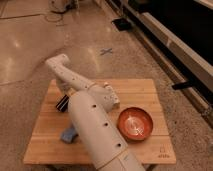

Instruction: Place the eraser on the white sponge

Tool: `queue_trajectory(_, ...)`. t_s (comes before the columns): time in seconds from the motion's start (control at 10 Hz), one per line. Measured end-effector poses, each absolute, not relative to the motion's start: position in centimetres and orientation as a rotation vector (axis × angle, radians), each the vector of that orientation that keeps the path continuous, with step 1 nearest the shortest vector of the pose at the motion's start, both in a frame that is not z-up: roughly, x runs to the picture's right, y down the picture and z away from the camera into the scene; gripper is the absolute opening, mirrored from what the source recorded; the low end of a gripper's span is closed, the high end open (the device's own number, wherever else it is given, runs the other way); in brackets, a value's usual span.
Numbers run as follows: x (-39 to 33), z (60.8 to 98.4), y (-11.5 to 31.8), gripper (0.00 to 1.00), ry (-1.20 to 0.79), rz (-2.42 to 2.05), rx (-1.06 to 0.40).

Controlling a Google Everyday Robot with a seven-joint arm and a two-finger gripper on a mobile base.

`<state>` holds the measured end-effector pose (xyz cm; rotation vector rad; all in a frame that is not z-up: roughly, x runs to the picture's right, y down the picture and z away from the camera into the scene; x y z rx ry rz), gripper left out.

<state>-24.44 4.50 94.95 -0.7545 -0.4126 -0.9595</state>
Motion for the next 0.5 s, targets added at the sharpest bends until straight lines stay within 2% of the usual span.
queue_trajectory(0.5, -21.4, 92.6, 3.7, 0.0, -0.428, -0.904, -0.737)
